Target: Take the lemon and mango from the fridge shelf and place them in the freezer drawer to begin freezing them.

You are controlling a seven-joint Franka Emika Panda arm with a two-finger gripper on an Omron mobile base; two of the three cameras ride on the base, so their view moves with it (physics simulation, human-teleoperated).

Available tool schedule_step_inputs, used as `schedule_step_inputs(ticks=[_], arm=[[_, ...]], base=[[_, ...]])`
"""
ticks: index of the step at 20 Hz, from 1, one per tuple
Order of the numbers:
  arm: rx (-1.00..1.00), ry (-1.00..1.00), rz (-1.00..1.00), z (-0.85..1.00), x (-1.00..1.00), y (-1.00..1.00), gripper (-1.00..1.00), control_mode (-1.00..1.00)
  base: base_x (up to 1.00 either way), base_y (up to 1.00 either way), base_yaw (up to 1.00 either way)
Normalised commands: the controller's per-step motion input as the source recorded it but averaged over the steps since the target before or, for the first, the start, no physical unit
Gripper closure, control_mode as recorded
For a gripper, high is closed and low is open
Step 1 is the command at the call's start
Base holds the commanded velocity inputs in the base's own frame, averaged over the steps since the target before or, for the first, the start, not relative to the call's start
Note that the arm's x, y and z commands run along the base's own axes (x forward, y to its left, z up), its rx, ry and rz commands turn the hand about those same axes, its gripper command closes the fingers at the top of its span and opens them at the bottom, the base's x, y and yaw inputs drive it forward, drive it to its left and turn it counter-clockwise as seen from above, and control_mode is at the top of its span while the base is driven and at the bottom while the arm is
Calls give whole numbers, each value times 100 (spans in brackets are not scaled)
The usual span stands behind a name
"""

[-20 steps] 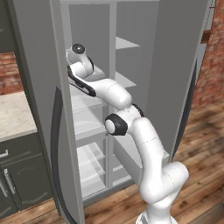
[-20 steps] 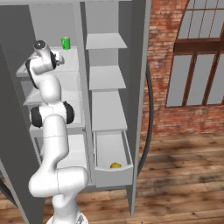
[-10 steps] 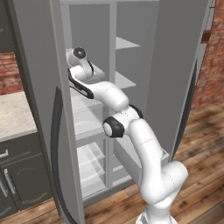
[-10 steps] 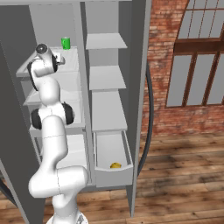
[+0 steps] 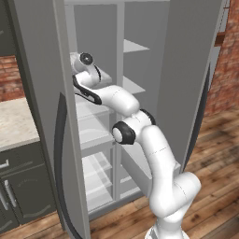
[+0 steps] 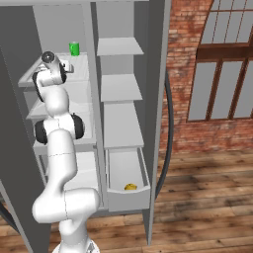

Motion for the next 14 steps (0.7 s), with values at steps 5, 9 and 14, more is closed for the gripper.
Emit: schedule_step_inputs(ticks=[5, 9, 14], arm=[[0, 0, 0, 0, 0, 0, 100, -100], [0, 0, 0, 0, 0, 0, 100, -100], [0, 0, 0, 0, -1, 0, 100, -100]], base=[[0, 0, 0], [0, 0, 0], [0, 0, 0]])
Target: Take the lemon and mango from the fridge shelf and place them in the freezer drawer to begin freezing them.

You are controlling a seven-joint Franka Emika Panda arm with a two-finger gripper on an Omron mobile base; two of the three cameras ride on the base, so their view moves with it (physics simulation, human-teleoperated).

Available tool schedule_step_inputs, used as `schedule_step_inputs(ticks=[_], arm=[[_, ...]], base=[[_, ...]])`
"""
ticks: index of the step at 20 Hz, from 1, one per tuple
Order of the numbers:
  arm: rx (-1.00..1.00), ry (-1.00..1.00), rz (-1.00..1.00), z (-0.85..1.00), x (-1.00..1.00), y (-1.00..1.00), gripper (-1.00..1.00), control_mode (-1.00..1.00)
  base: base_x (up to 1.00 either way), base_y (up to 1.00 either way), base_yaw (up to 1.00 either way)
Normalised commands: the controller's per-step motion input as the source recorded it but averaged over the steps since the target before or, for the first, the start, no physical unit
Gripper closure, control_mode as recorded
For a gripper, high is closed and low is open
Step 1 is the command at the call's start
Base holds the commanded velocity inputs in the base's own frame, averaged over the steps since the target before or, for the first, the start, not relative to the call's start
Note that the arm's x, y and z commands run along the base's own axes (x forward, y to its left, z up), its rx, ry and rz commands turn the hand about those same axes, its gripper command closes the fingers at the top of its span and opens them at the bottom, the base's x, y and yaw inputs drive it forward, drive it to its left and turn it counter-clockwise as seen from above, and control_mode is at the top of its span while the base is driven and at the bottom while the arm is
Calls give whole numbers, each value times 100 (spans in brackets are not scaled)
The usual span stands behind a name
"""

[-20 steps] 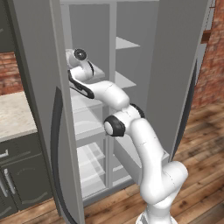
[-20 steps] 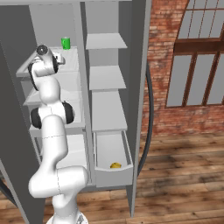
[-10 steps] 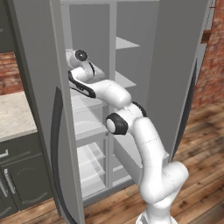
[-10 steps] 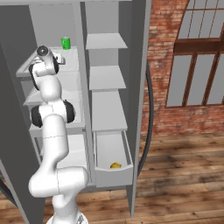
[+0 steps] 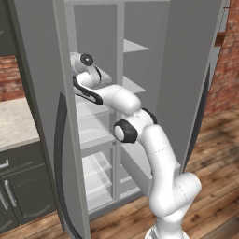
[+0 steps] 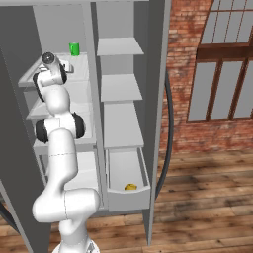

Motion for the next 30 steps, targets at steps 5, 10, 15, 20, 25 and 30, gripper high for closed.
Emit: schedule_step_inputs(ticks=[5, 10, 15, 20, 25, 30], arm=[[0, 0, -1, 9, -59, 0, 100, -100], [0, 0, -1, 26, -98, -9, 100, -100], [0, 0, -1, 16, -100, -30, 100, -100], [0, 0, -2, 0, -100, -60, 100, -100], [0, 0, -10, -6, -100, -76, 100, -100], [0, 1, -11, -2, -100, -73, 100, -100]], base=[[0, 0, 0], [0, 0, 0], [0, 0, 0], [0, 0, 0], [0, 0, 0], [0, 0, 0]])
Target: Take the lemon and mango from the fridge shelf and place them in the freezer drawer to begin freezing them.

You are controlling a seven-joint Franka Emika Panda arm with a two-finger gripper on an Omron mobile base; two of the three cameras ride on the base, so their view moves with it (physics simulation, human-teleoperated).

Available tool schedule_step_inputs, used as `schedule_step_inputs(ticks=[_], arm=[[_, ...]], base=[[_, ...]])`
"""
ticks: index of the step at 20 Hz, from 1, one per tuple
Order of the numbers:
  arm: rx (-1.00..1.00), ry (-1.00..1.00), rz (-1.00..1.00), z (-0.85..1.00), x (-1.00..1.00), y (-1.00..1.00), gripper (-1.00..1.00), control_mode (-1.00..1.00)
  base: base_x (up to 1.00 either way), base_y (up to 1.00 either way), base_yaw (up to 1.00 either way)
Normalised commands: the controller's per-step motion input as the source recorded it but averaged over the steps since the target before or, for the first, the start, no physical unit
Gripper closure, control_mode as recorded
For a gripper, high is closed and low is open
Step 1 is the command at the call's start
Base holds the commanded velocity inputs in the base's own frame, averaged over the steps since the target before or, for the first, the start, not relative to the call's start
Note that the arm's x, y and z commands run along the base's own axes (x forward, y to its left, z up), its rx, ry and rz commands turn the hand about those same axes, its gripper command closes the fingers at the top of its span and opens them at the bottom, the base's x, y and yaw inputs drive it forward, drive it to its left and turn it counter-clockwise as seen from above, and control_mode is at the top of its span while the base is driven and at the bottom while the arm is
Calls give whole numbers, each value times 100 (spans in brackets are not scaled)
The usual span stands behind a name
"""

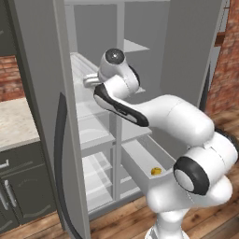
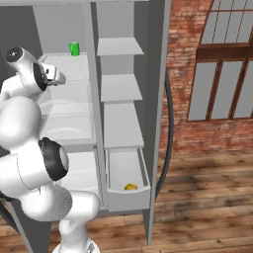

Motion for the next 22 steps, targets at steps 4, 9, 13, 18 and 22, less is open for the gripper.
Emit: schedule_step_inputs(ticks=[4, 9, 13, 18, 22], arm=[[0, 5, -10, 0, -100, -66, 100, -100], [0, 14, -11, -5, -100, -72, 100, -100], [0, 30, -14, -45, -52, -91, 100, -100], [0, 33, -6, -46, 2, -86, 100, -100], [0, 23, 0, -42, 13, -49, 100, -100]], base=[[0, 0, 0], [0, 0, 0], [0, 0, 0], [0, 0, 0], [0, 0, 0]])
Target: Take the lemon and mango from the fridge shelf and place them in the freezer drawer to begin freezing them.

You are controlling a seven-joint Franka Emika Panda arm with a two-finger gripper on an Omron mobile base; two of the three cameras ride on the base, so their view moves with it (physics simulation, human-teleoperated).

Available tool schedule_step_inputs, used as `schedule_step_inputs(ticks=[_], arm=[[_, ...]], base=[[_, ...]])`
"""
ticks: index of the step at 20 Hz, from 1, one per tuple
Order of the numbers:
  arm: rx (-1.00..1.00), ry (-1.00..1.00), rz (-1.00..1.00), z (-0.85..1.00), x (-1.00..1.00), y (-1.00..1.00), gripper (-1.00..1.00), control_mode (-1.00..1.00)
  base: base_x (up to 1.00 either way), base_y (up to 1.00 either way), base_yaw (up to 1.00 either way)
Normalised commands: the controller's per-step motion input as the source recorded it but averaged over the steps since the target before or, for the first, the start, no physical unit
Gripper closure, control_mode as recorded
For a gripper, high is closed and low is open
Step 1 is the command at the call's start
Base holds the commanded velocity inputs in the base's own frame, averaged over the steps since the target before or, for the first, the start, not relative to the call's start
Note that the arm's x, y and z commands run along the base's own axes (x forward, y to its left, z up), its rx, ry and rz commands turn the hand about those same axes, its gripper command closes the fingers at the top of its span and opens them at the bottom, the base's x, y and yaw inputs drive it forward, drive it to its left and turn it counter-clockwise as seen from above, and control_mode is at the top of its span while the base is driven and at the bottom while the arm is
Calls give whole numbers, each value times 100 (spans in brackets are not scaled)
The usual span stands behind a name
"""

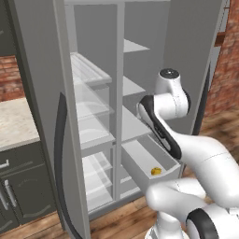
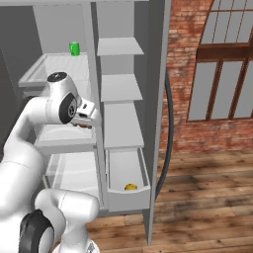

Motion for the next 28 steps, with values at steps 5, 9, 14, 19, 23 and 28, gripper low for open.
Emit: schedule_step_inputs(ticks=[5, 9, 14, 19, 23, 28], arm=[[0, 19, -2, -47, 21, -21, 100, -100], [-1, 15, -2, -41, 15, -15, 100, -100], [0, 19, -2, -56, 17, -21, 100, -100], [0, 15, 0, -62, 18, -21, 100, -100], [0, 7, 0, -60, 23, -18, 100, -100], [0, 0, 0, -60, 17, -10, 100, -100]], base=[[0, 0, 0], [0, 0, 0], [0, 0, 0], [0, 0, 0], [0, 0, 0], [0, 0, 0]])
